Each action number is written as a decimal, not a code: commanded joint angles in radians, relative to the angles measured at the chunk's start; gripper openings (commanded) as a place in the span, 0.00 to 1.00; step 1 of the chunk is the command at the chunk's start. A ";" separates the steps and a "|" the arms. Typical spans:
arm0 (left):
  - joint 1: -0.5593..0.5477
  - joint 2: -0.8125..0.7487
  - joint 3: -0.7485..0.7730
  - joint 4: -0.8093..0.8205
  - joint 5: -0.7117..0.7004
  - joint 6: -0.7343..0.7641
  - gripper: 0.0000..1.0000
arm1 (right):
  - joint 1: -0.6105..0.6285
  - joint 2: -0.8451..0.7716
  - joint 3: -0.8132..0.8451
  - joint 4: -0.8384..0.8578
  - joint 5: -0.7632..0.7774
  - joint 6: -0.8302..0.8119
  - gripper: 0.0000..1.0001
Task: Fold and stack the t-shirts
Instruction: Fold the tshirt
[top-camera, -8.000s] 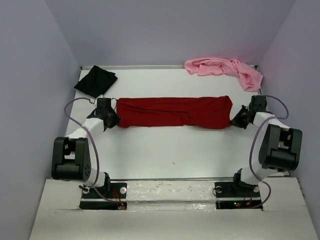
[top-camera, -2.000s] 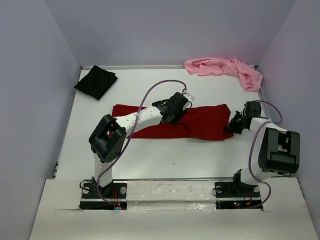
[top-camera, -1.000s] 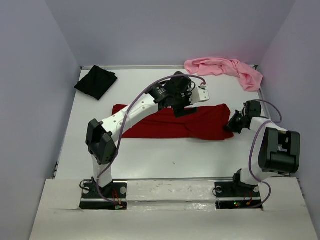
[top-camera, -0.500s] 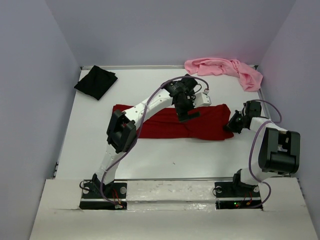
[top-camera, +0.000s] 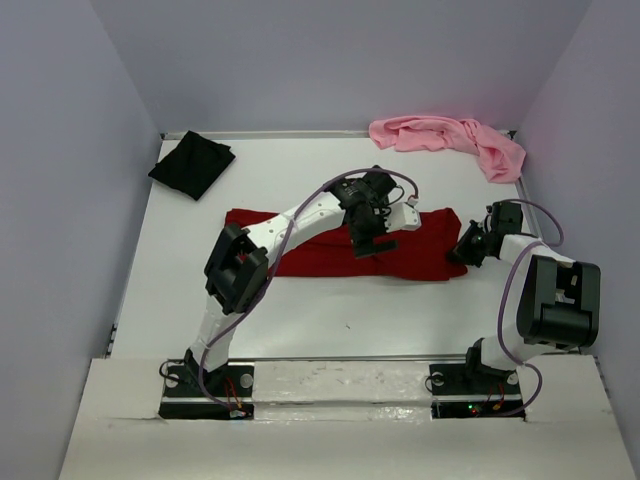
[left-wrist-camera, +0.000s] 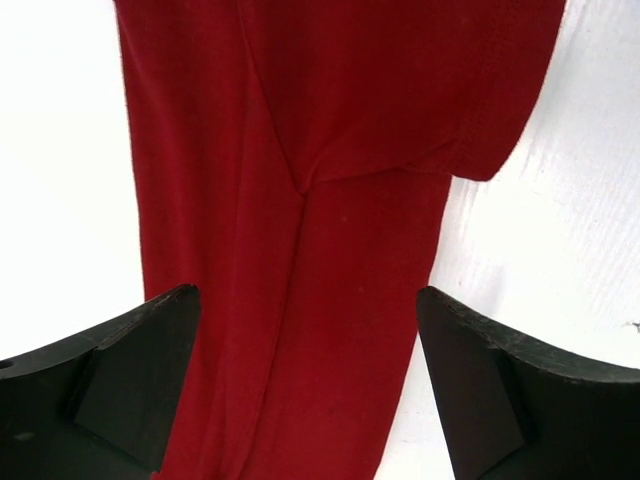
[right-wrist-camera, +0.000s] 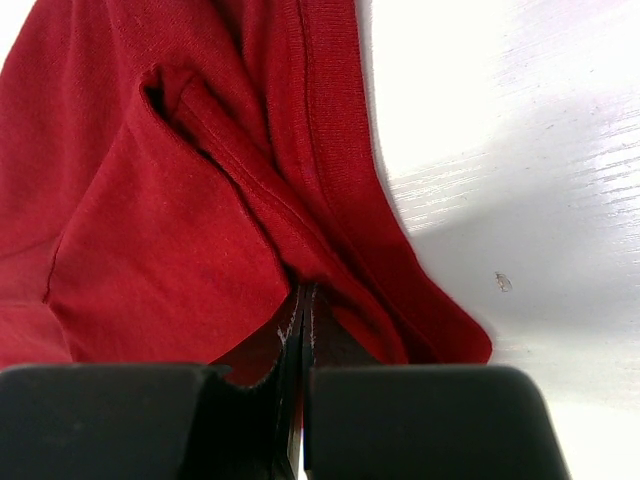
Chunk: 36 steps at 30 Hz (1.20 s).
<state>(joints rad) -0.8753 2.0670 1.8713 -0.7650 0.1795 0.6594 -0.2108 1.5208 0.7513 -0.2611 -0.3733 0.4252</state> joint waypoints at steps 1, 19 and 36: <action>-0.001 0.001 -0.008 0.043 -0.029 0.002 0.98 | 0.001 -0.022 0.019 0.017 -0.010 -0.013 0.00; 0.016 0.079 -0.008 0.090 -0.028 -0.007 0.84 | 0.001 -0.025 0.022 0.017 -0.012 -0.014 0.00; 0.048 0.145 0.011 0.127 -0.003 -0.007 0.61 | 0.001 -0.036 0.013 0.017 -0.007 -0.014 0.00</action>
<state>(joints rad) -0.8387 2.1998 1.8450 -0.6300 0.1551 0.6487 -0.2108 1.5166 0.7513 -0.2611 -0.3748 0.4221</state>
